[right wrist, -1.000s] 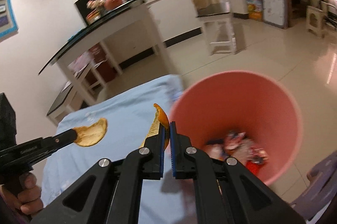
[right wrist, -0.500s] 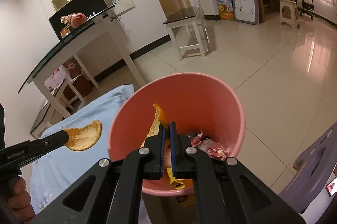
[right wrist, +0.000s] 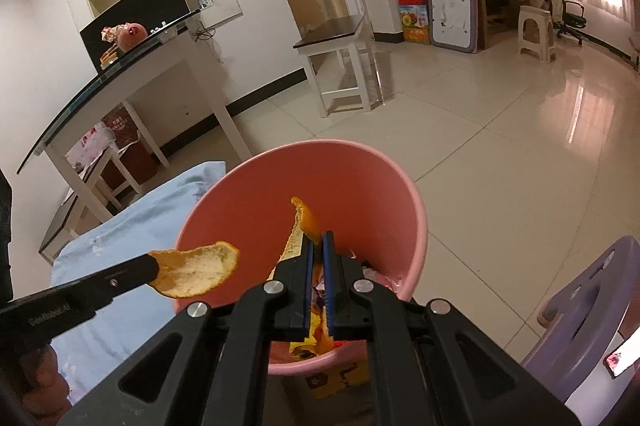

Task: Collect trash
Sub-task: 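Carry both orange peels over the pink bucket, then open both tools to drop the peels into the bucket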

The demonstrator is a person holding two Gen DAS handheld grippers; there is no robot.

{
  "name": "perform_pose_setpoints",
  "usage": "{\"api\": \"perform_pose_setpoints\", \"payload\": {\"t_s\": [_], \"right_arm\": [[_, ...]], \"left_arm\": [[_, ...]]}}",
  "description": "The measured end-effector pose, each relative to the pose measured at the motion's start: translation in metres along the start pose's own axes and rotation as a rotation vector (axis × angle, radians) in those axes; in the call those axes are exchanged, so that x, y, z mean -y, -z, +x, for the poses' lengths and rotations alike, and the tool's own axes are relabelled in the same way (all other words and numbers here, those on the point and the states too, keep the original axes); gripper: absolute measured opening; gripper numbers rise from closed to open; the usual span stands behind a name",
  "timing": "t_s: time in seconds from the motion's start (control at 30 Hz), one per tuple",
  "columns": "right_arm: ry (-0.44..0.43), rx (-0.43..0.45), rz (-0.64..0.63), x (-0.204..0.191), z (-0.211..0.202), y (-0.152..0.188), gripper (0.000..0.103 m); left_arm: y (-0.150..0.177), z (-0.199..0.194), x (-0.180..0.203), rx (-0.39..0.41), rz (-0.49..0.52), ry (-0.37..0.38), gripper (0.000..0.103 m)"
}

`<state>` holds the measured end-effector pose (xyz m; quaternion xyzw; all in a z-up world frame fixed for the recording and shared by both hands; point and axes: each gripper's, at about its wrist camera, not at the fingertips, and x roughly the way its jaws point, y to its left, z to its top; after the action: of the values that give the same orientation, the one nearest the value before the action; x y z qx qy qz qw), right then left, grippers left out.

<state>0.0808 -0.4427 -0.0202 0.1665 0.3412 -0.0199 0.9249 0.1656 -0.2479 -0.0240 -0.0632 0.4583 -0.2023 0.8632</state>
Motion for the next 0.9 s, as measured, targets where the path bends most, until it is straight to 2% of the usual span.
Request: {"api": "perform_pose_setpoints", "payload": {"t_s": [0.47,0.7,0.9], "right_arm": [[0.023,-0.005,0.001,0.003,0.002,0.000,0.005],[0.026,-0.010,0.006,0.004,0.004,-0.001,0.011],[0.022,-0.012,0.006,0.003,0.005,-0.001,0.014]], "left_arm": [[0.005,0.023,0.008,-0.043,0.028,-0.012,0.003],[0.006,0.025,0.008,-0.052,0.021,-0.024,0.004],[0.005,0.026,0.006,-0.060,0.016,-0.040,0.008]]}}
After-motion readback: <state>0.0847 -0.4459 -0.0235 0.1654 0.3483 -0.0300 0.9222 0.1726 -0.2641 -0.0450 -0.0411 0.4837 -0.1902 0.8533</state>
